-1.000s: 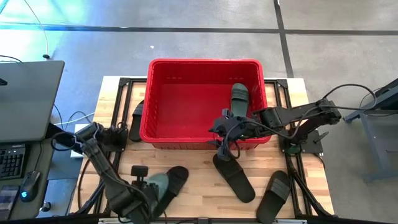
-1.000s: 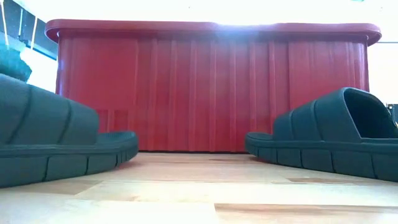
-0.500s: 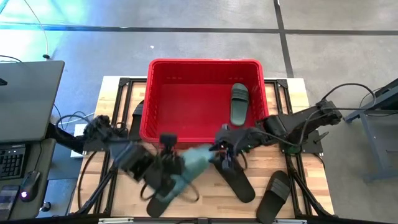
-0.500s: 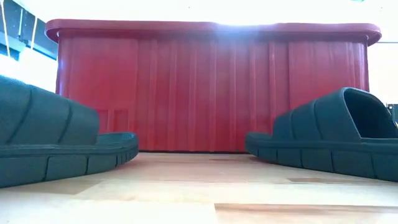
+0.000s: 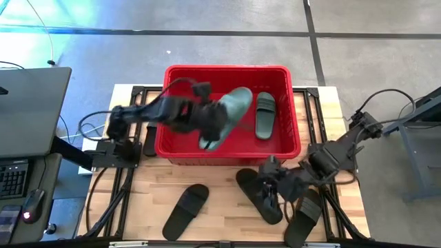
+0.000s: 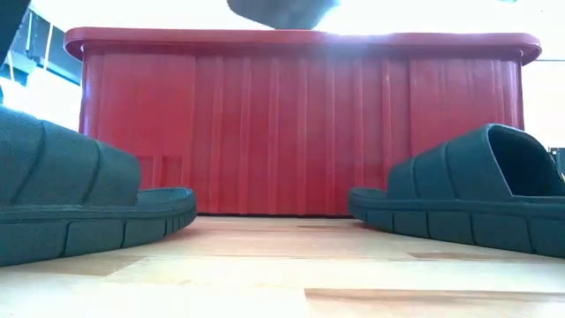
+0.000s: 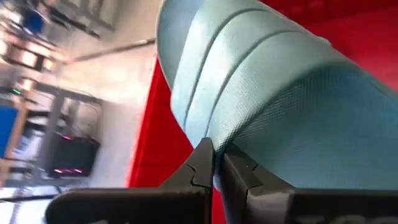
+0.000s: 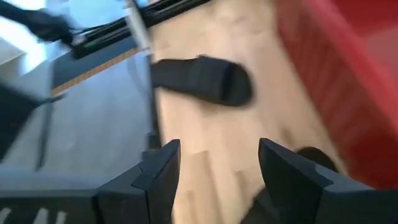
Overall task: Pick and place slides into bin
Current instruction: Put the green slide into the red container
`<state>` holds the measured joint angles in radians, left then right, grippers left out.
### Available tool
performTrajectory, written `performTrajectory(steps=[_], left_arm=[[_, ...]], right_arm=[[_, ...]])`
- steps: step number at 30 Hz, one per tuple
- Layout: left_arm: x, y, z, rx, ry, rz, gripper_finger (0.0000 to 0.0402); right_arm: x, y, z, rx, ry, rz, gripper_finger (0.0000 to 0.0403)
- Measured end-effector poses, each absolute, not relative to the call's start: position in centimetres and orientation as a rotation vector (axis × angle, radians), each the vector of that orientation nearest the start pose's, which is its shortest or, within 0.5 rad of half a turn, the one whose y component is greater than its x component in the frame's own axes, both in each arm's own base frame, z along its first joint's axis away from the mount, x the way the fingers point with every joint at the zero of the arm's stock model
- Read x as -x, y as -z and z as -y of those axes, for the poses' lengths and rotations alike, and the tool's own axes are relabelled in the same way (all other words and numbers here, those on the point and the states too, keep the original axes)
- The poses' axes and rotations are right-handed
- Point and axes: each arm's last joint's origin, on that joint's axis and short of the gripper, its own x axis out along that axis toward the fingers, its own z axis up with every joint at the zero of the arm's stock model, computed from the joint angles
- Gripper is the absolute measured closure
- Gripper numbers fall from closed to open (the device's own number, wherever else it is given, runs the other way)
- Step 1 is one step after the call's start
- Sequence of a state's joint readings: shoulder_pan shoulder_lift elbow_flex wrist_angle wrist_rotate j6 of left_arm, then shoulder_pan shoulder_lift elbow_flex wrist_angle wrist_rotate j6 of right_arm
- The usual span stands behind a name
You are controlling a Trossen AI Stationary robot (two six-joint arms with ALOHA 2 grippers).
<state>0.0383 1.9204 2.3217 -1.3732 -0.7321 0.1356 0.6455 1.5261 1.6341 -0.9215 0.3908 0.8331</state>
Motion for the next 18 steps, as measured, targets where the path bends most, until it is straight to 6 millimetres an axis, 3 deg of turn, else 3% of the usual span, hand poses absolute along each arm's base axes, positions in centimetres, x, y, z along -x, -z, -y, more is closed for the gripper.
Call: performTrajectory(steps=[6, 9, 18], left_arm=[[-39.2, -39.8, -10.9, -0.319, -0.717, -0.985, 0.0401], [-40.4, -37.2, -13.9, -0.291, -0.720, -1.060, 0.0401], [-43.9, -29.4, -19.6, -0.182, -0.733, -1.132, 0.0400]], right_arm=[[-23.6, -37.4, -17.0, -0.472, 0.431, -0.708, 0.0197], [-22.7, -37.0, -16.4, -0.531, 0.558, -0.710, 0.0197], [-22.2, -36.8, -16.1, -0.548, 0.635, -0.703, 0.0197]])
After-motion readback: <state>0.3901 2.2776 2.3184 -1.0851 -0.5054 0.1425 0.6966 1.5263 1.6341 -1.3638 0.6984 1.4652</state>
